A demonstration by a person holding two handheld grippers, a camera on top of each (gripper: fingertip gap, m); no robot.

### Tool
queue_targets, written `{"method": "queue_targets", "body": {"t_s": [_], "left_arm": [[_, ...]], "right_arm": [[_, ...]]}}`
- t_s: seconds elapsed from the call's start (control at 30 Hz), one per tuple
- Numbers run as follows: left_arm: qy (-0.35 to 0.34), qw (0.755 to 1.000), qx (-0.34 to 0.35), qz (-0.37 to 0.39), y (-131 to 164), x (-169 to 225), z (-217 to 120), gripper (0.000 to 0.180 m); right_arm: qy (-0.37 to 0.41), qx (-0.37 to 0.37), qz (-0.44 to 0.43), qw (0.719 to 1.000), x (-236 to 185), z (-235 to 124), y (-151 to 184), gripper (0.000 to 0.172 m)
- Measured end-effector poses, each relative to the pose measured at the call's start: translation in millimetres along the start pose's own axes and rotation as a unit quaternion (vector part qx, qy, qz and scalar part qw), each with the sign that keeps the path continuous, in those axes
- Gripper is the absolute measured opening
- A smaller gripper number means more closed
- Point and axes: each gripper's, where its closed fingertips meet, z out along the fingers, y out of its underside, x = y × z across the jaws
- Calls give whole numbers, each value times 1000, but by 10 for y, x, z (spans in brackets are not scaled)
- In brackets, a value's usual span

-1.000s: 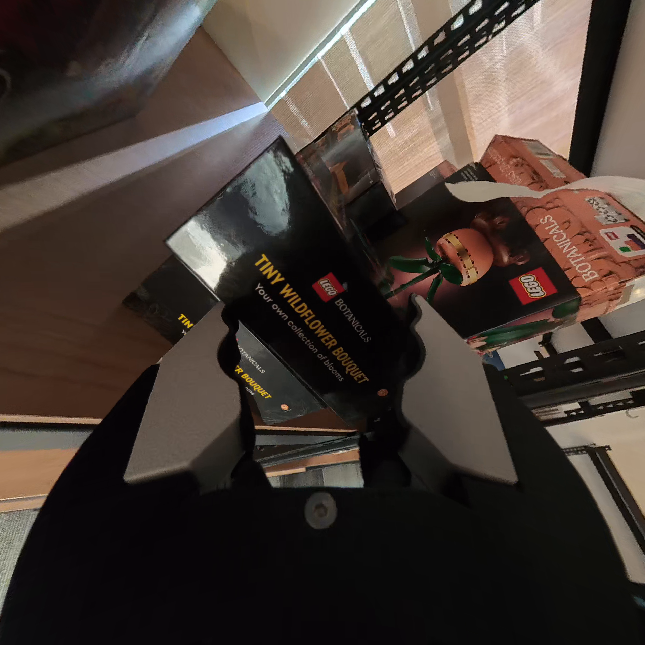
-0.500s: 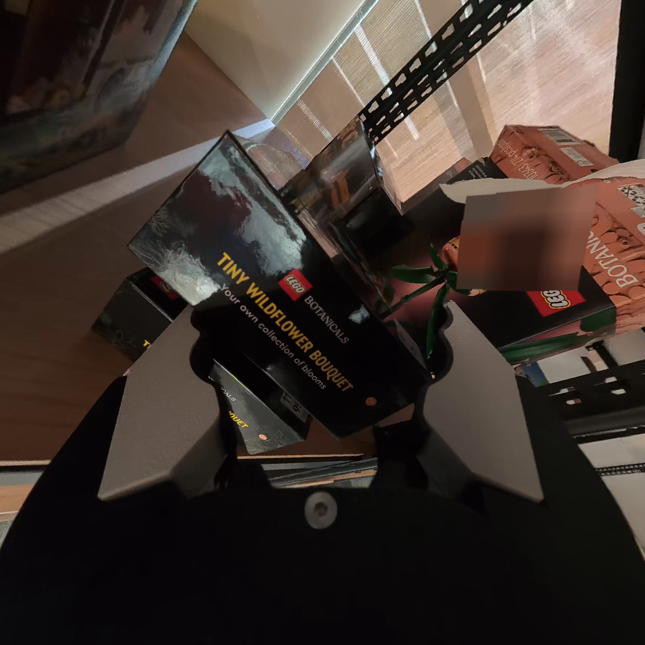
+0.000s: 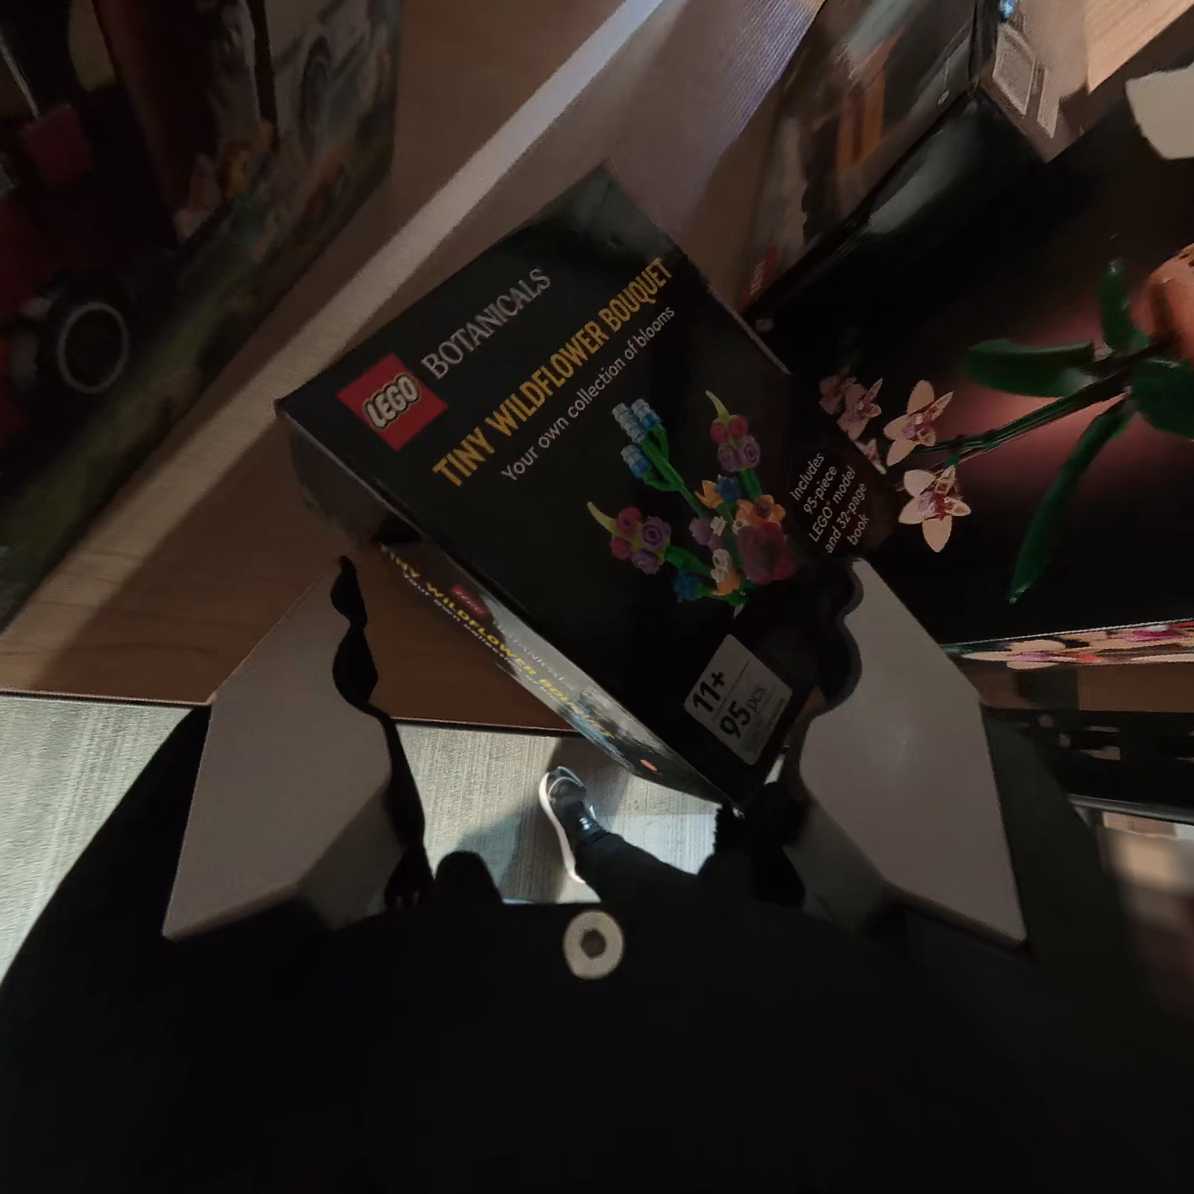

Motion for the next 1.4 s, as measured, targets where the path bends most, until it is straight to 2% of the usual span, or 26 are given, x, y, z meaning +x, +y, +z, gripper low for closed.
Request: {"method": "queue_targets", "body": {"t_s": [0.13, 0.17, 0.27, 0.37, 0.47, 0.57, 0.63, 0.73, 0.87, 0.97, 1.03, 1.1, 1.2, 1.3, 1.33, 1.4], "left_arm": [[6, 1000, -10, 24, -24, 87, -77, 133], [22, 1000, -2, 17, -31, 121, -99, 136], [65, 997, 46, 1, -65, 159, -197, 128], [75, 994, 77, 21, -26, 167, -270, 124], [44, 990, 112, 73, 6, 173, -363, 121], [14, 978, 166, 125, 51, 251, -562, 110], [-7, 965, 208, 159, 100, 323, -729, 98], [-1, 944, 268, 191, 188, 528, -962, 89], [0, 927, 303, 221, 366, 710, -1160, 87], [21, 921, 320, 221, 530, 839, -1235, 87], [28, 920, 322, 224, 651, 887, -1240, 85], [24, 920, 317, 230, 779, 885, -1225, 84], [23, 926, 311, 215, 937, 805, -1211, 83], [14, 931, 309, 194, 1044, 673, -1224, 84], [13, 931, 310, 189, 1068, 641, -1238, 84], [14, 933, 310, 181, 1108, 600, -1254, 83]], "right_arm": [[11, -6, -19, 1000, -29, 14, -18, 69], [15, -6, -25, 1000, -36, 12, -29, 70], [36, -2, -50, 998, -50, -17, -75, 70], [71, -4, -82, 994, -26, -73, -134, 71], [95, -18, -129, 987, -25, -161, -246, 63], [165, -2, -190, 968, 83, -328, -607, 65], [241, 1, -254, 937, 229, -457, -941, 63], [372, 16, -342, 863, 493, -681, -1645, 63], [529, 47, -407, 743, 972, -1003, -2738, 89], [599, 79, -386, 697, 1616, -1240, -3346, 104], [647, 82, -343, 676, 2142, -1441, -3536, 120], [683, 91, -331, 645, 2531, -1613, -3645, 121], [720, 94, -297, 620, 3014, -1757, -3644, 125], [734, 108, -287, 606, 3242, -1798, -3669, 121], [739, 114, -286, 599, 3298, -1834, -3686, 115], [739, 119, -277, 603, 3425, -1872, -3698, 98]]}}
